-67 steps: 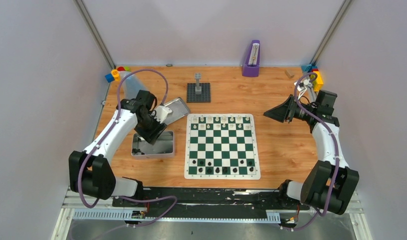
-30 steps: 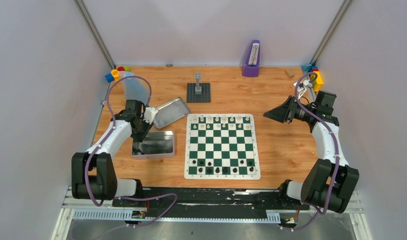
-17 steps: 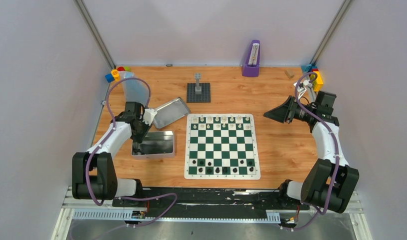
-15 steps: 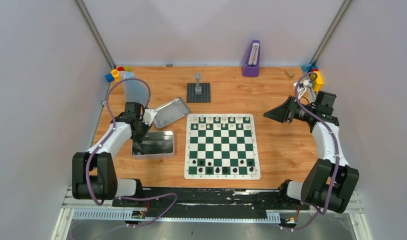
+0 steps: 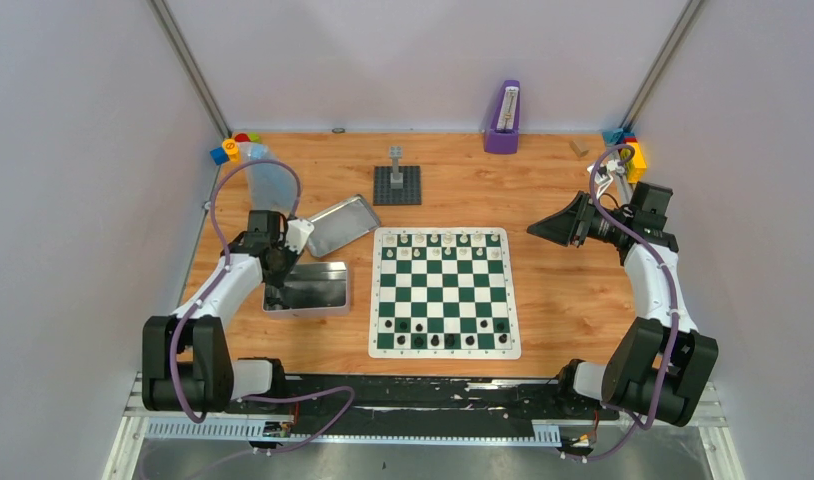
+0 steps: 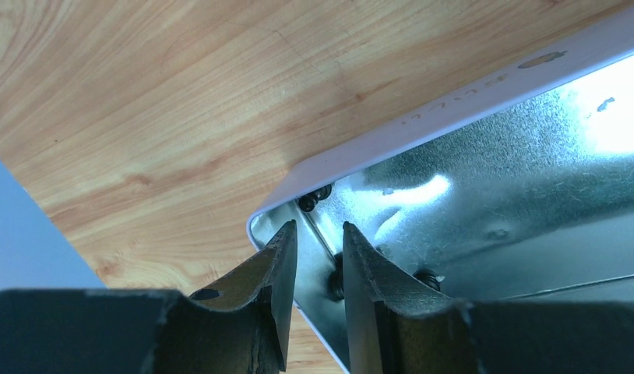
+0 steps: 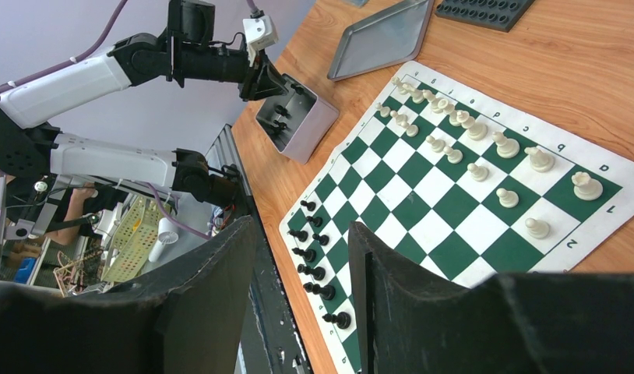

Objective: Set up the chess pieces on the board
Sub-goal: Pick up the chess piece from the storage box.

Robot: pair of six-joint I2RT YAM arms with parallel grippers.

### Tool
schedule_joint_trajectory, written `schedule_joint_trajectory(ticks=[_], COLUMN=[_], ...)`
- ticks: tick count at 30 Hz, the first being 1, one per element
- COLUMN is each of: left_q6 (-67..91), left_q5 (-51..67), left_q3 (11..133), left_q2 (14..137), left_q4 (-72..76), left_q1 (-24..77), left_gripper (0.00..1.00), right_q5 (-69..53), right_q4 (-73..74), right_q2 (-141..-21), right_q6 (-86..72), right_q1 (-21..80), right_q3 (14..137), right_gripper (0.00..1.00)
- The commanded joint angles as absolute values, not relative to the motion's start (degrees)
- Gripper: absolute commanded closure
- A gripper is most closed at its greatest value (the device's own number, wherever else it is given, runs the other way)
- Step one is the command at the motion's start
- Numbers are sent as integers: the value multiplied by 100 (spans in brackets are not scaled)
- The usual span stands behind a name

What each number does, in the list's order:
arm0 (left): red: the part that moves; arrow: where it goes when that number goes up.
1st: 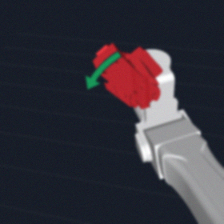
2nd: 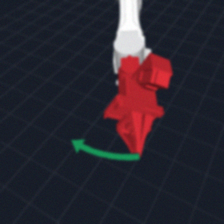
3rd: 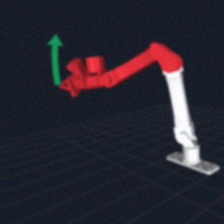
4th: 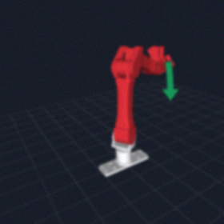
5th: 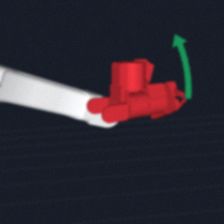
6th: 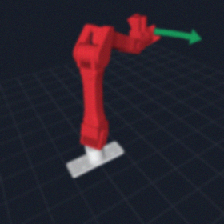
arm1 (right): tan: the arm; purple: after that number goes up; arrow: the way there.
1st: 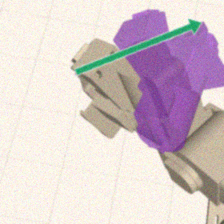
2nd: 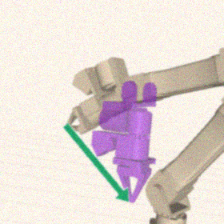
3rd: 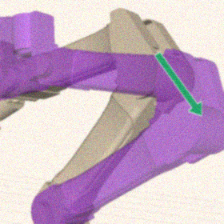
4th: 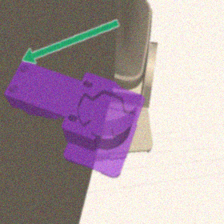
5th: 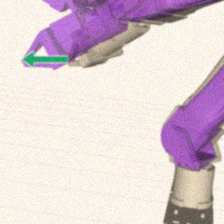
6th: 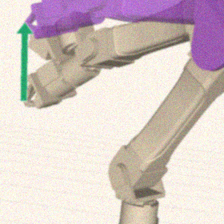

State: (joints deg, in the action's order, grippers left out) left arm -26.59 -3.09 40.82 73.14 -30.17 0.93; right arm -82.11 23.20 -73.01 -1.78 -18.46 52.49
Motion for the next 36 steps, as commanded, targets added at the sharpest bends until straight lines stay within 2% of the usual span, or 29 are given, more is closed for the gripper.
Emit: schedule_joint_trajectory(ticks=[1,36], left_q6=[-2786,-3147], left_q5=[-277,-132], left_q3=[3965,3912], left_q2=[7105,7568], left_q4=[-2655,-2341], left_q1=[26,-155], left_gripper=[65,70], right_q5=[-8329,-8320], right_q4=[2238,2245], right_q2=[-7295,-7286], right_q6=[-30,-29], right_q1=[-1876,-1873], right_q3=[5331,5326], right_gripper=[52,52])
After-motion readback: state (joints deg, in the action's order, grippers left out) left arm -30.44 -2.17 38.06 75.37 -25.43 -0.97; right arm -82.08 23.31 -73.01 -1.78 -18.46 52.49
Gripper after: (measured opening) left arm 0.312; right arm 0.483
